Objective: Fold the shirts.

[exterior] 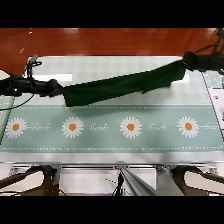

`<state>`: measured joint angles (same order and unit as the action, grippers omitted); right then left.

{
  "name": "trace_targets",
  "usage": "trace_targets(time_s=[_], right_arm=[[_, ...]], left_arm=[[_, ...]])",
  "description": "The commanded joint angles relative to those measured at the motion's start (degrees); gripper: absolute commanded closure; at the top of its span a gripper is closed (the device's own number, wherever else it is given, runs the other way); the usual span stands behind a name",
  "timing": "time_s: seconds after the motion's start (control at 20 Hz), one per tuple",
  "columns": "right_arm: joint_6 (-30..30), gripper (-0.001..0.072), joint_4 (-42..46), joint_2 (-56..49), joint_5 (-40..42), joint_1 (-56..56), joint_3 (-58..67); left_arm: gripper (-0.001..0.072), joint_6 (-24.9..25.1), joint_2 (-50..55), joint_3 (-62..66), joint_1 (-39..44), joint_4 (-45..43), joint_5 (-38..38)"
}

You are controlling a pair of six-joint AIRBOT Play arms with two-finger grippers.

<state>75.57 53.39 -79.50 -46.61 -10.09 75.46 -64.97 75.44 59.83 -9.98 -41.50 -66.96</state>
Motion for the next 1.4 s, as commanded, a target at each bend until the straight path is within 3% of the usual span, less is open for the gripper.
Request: trace_targets(time_s=[0.0, 0.25, 0.45, 0.6, 0.65, 0.7, 0.75, 0.8, 0.85, 0.95, 1.05, 1.15, 1.25, 1.35], right_arm=[[2.2, 0.0674, -0.9, -6.5, 10.1, 4.2, 2.6], [4.8, 0.0674, -3.5, -15.2, 15.9, 4.3, 2.7], [4.8, 0.0674, -14.9, -21.5, 22.3, 4.2, 2.7], [4.8, 0.0674, -17.4, -25.0, 23.1, 4.3, 2.7], [4.7, 0.0673, -17.3, -25.6, 22.4, 4.3, 2.7], [3.7, 0.0671, -17.3, -25.8, 21.8, 4.2, 2.7], [1.5, 0.0638, -17.3, -25.6, 21.3, 4.2, 2.7], [-1.1, 0.0477, -17.3, -24.8, 20.7, 4.2, 2.7], [-4.0, 0.0341, -17.1, -23.6, 19.9, 3.8, 2.7], [-9.8, 0.0297, -15.5, -19.5, 17.4, 1.9, 2.7], [-10.0, 0.0298, -9.1, -14.6, 15.9, -1.2, 2.7], [-6.7, 0.0297, -0.9, -10.4, 13.9, -5.1, 2.7], [0.2, 0.0166, 5.5, -8.9, 8.7, -9.3, 2.7], [2.2, 0.0111, 6.9, -9.9, 1.4, -13.0, 2.7]], left_arm=[[0.0681, -1.7, 3.2, 2.1, 0.0, 0.2, 5.6], [0.0681, -1.7, 11.4, 4.7, 0.0, 0.2, 7.6], [0.068, -1.7, 15.9, 6.3, 0.0, 0.1, 10.1], [0.0677, -1.1, 19.1, 6.3, 0.0, -0.3, 10.0], [0.0627, -1.1, 20.1, 6.3, 0.0, -0.3, 10.0], [0.0504, -1.1, 20.8, 6.3, 0.0, -0.3, 10.0], [0.0294, -1.1, 21.0, 6.3, 0.0, -0.3, 9.9], [0.013, -1.1, 20.9, 6.3, -0.1, -0.3, 9.6], [0.0084, -1.1, 20.6, 6.6, -0.4, -0.3, 8.5], [0.0084, -1.1, 20.0, 8.3, -1.9, -0.3, 3.6], [0.0084, -1.3, 18.7, 10.4, -4.0, -2.7, -0.9], [0.0085, -5.4, 16.7, 11.4, -6.0, -7.8, -2.1], [0.0085, -6.9, 15.0, 11.4, -7.4, -9.6, -2.2], [0.0085, -6.9, 14.2, 11.4, -7.5, -9.5, -2.8]])
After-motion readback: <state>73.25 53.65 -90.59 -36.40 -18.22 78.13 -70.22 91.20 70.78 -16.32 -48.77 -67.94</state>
